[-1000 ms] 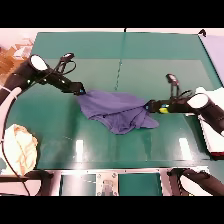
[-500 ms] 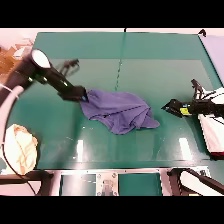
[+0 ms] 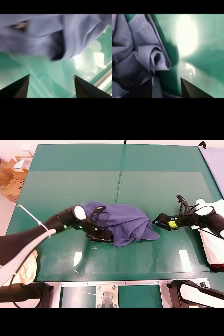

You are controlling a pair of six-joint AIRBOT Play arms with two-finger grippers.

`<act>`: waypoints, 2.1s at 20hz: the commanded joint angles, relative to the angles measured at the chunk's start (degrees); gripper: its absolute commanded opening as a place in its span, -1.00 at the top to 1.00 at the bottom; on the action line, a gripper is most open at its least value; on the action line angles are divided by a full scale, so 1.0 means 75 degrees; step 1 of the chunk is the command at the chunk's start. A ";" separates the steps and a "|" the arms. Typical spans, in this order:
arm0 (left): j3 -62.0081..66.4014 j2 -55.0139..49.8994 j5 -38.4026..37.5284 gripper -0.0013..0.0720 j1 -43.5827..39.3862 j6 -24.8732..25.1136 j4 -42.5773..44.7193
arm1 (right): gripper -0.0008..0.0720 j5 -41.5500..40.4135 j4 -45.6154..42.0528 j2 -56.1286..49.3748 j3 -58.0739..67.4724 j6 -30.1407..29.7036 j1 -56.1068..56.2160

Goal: Fold the shirts.

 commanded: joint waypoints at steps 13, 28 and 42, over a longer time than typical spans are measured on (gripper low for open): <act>0.0096 0.0717 -0.0414 0.90 0.0300 -0.0093 0.1070 | -0.06 -0.0358 0.0210 -0.0548 0.0000 -0.0052 0.0597; 0.0102 0.2296 -0.2774 0.90 0.5141 0.0405 0.3876 | 0.93 -0.0452 0.1023 -0.0909 0.1437 -0.0446 -0.0280; 0.0096 0.2288 -0.2203 0.90 0.5246 0.0895 0.2894 | 0.06 -0.0073 0.1469 -0.1886 0.0766 -0.0449 0.2987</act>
